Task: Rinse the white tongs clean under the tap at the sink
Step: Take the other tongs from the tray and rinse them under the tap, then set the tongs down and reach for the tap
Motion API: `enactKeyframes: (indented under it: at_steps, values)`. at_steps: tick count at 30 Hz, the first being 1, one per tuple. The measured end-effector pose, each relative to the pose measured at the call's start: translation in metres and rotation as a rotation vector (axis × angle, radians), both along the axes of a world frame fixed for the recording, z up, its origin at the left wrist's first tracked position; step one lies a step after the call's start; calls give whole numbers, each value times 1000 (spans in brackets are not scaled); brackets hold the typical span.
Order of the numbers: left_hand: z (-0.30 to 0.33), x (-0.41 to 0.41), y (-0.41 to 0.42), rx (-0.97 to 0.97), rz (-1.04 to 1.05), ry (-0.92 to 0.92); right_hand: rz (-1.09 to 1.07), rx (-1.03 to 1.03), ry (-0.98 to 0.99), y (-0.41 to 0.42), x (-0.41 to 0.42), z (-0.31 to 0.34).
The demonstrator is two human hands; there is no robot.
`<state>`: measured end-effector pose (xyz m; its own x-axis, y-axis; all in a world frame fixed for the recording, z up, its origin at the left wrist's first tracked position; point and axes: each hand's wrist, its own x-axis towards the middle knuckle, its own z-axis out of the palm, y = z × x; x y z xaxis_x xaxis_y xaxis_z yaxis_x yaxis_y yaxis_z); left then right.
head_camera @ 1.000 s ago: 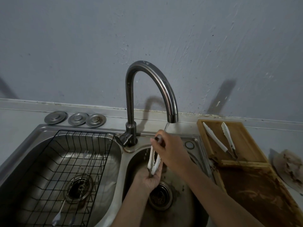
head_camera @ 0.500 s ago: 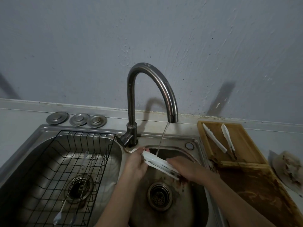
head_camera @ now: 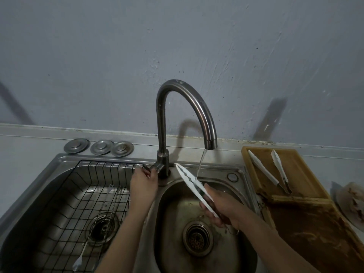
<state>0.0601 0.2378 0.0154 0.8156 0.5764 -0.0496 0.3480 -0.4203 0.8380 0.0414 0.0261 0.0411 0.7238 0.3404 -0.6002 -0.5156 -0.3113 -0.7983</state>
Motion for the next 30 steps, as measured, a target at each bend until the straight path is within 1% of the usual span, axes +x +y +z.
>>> enactKeyframes:
  at_steps: [3,6,8,11,12,16,18,20,22,25,26,27,28,29,30]
  values:
    - [7,7,5,314,-24,101,5,77,44,-2,1,-1]
    - [13,17,3,492,-53,229,-3,164,79,-4,3,1]
    - [16,23,1,546,-72,308,-13,239,101,-4,5,2]
    - [14,30,0,584,-103,403,-28,267,111,-3,9,4]
    - [13,32,-1,592,-102,409,-51,263,112,-2,9,5]
    - [12,34,-6,581,-141,317,-226,191,69,5,6,-1]
    - [14,34,-12,572,-152,285,-233,76,-15,6,2,-7]
    - [15,36,-13,547,-137,275,-156,-122,-162,6,0,-13]
    - [16,35,-14,498,-124,274,-116,-285,-365,5,0,-21]
    - [15,35,-15,520,-107,291,-119,-462,-719,-1,-3,-37]
    - [15,35,-15,533,-105,296,-60,-576,-765,-4,-4,-45]
    - [16,35,-15,537,-110,299,45,-721,-729,-5,-5,-50]
    - [16,35,-15,523,-112,300,173,-852,-652,-6,-8,-55]
    - [15,35,-14,516,-111,297,276,-928,-568,-5,-12,-56]
    - [15,34,-14,501,-109,290,319,-945,-536,-3,-17,-54]
